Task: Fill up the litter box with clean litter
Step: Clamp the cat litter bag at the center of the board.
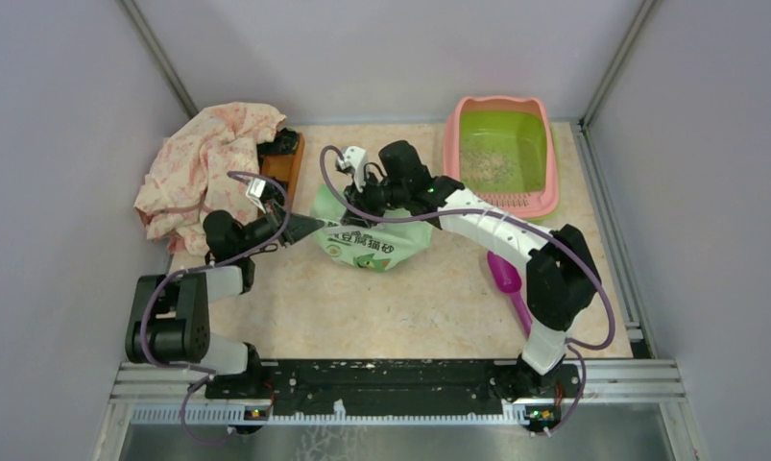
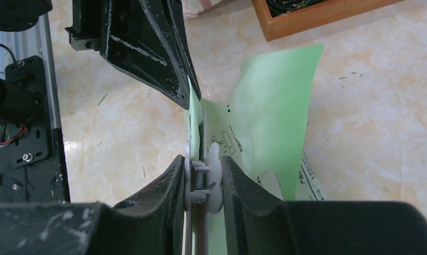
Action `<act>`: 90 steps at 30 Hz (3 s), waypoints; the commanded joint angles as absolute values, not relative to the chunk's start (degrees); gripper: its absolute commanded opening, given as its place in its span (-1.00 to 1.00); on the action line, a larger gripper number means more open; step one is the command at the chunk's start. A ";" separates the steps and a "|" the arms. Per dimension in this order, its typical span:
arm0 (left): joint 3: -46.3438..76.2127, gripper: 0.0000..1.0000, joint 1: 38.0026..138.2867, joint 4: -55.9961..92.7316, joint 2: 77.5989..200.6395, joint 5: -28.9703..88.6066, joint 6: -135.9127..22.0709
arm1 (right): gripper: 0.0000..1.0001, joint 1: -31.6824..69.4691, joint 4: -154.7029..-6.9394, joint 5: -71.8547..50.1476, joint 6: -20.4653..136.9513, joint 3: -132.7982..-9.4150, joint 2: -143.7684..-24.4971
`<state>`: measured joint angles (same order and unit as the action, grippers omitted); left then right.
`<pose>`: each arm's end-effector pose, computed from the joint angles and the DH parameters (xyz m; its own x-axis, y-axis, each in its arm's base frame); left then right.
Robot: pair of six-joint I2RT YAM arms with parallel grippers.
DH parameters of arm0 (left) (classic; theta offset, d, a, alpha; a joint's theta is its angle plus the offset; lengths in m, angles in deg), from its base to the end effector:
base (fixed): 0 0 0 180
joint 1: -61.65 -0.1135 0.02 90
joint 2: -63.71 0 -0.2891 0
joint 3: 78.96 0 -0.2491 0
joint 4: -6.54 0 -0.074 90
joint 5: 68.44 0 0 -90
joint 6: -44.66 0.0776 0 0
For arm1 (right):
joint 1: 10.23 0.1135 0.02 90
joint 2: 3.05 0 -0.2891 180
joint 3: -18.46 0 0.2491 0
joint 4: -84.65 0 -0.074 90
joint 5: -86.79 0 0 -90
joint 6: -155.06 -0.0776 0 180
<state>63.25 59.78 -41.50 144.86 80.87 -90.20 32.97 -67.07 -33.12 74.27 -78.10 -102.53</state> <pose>0.2719 -0.0579 0.2374 -0.5347 -0.3777 -0.7560 0.6529 0.3833 -0.6533 0.2922 0.3275 0.3128 -0.2280 -0.4044 -0.8857 -0.9531 0.2788 0.1181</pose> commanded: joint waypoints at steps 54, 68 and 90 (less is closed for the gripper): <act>59.07 -1.00 55.61 -77.76 159.30 84.11 -109.14 | -1.00 34.18 -93.79 -26.24 63.66 -58.54 -94.83; 58.98 -1.00 55.63 -78.29 160.33 84.19 -109.78 | -0.88 37.69 -82.89 -22.93 64.51 -64.85 -98.62; 59.42 -1.00 55.50 -81.57 161.14 84.68 -112.19 | -0.08 27.69 -89.51 -37.22 70.82 -49.41 -82.06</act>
